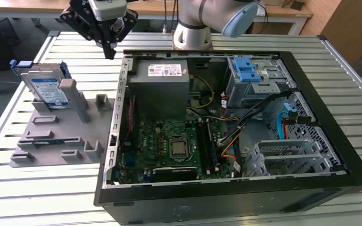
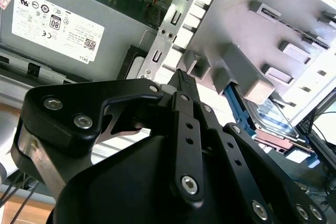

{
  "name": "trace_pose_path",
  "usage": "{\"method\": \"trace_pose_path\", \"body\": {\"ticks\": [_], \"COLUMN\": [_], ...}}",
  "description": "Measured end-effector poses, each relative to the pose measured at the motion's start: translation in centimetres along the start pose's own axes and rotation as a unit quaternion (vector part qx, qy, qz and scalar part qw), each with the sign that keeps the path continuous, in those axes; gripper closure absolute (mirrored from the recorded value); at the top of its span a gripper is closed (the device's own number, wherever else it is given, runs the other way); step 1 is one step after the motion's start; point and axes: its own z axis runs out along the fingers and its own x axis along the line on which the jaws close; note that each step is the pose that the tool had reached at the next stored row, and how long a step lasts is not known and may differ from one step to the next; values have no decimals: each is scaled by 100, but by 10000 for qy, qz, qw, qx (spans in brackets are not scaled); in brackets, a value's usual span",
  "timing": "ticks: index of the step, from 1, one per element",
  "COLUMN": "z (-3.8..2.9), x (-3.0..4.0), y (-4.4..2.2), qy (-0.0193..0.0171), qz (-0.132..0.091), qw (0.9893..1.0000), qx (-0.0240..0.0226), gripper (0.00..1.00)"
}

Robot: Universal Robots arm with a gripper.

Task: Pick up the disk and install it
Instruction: 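Reach for the disk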

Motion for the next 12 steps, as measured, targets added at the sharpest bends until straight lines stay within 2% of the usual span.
{"method": "trace_pose_path", "body": {"ticks": [12], "z": [2], "x": [129], "y": [31], "qy": [1], "qz": [-1], "qw": [10000], "qx": [0], "gripper": [89]}}
